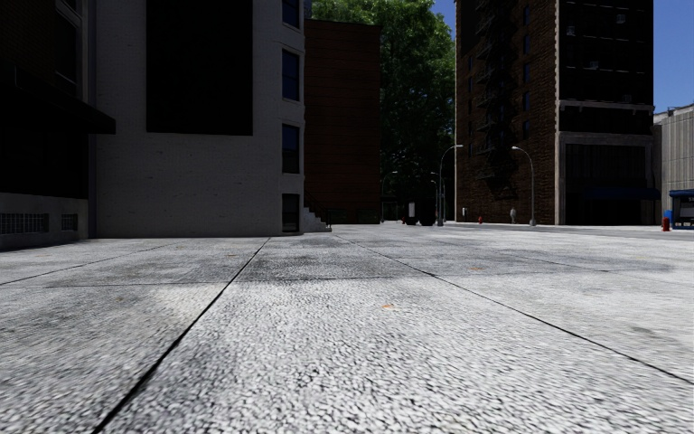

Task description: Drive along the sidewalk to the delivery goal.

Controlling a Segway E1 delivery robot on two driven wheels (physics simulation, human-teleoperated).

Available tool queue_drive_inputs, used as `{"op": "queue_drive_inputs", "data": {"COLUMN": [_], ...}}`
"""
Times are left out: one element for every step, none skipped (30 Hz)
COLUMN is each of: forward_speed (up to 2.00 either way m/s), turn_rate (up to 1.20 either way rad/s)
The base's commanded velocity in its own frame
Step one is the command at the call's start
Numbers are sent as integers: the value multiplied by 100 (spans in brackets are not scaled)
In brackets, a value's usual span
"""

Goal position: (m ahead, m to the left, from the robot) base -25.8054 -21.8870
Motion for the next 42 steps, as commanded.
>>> {"op": "queue_drive_inputs", "data": {"forward_speed": [0,0,0,0,0,0,0,0,0,0,0,0,0,0,0,0,0,0,0,0,0,0,0,0,0,0,0,0,0,0,84,160,160,177,180,180,181,179,174,174,166,161], "turn_rate": [0,0,0,0,0,0,0,0,0,0,0,0,0,0,0,0,0,0,0,0,0,0,0,0,0,0,0,0,0,0,0,0,0,0,0,0,0,0,0,0,0,0]}}
